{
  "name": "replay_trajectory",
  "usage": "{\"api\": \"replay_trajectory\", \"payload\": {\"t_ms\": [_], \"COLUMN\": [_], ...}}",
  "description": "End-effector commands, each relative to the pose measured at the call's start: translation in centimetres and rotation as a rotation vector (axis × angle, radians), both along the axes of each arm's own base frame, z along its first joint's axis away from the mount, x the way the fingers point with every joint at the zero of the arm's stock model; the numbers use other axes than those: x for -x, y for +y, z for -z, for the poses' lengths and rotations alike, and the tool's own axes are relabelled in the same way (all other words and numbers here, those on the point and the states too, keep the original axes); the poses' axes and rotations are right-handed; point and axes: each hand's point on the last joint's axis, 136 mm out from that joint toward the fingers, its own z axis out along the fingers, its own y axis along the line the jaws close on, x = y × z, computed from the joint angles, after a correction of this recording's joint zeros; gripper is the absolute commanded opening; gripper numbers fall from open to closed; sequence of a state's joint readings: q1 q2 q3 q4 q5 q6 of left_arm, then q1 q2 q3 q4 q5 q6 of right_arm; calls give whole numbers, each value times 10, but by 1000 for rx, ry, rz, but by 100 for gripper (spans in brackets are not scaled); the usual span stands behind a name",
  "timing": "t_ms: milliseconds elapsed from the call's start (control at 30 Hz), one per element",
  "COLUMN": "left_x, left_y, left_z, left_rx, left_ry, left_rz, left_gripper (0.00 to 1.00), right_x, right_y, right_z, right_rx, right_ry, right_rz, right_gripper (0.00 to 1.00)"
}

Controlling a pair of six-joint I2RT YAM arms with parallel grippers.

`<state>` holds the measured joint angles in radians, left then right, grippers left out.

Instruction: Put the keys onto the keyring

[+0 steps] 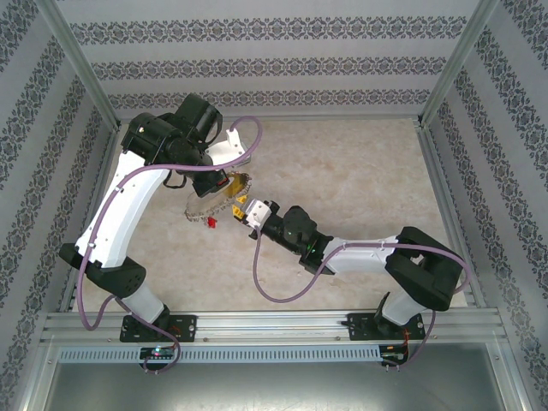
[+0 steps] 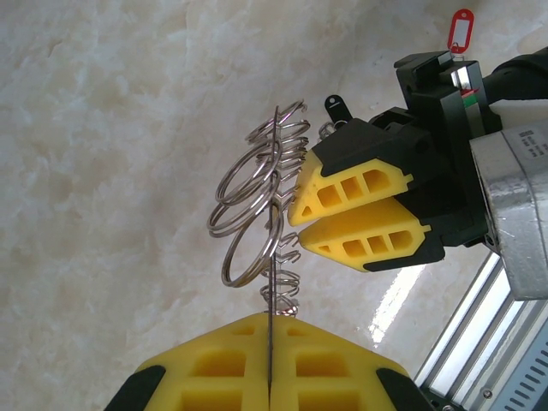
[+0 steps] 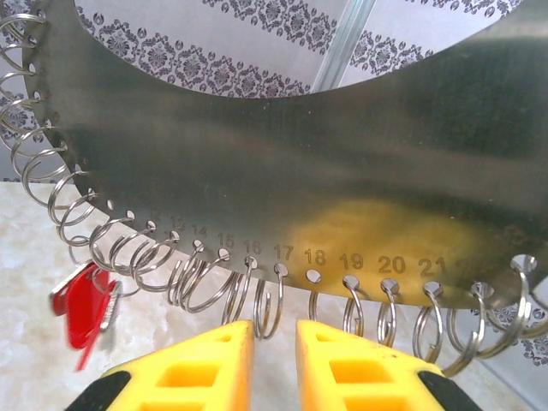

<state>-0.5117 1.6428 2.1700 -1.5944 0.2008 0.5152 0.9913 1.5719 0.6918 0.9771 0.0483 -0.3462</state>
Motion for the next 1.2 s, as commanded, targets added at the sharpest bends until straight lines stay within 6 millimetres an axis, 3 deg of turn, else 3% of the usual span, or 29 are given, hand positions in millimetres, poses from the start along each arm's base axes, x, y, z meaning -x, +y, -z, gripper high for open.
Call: {"api": "replay_trajectory", "payload": {"t_ms": [0,700,800,1167], "left_x": [13,14,14,15], "left_y": [4,5,6,5], "left_z": [-6,-7,-7,-5], "left_rx": [-6,-3,-5,-5], "left_ry": [-6,-11,-13,-6], "left_rz": [3,-1,-1,-1], "left_gripper": [0,0,0,0], "right_x": [-1,-9,-9,-5], "right_y": [7,14,14,17], "right_z": [-15,-11,-12,-20], "right_rx": [-45,-58,-67,-104], "right_ry": [-22,-13,-8,-2], "right_rz": [-4,10,11,-18], "right_gripper": [20,17,13,16]}}
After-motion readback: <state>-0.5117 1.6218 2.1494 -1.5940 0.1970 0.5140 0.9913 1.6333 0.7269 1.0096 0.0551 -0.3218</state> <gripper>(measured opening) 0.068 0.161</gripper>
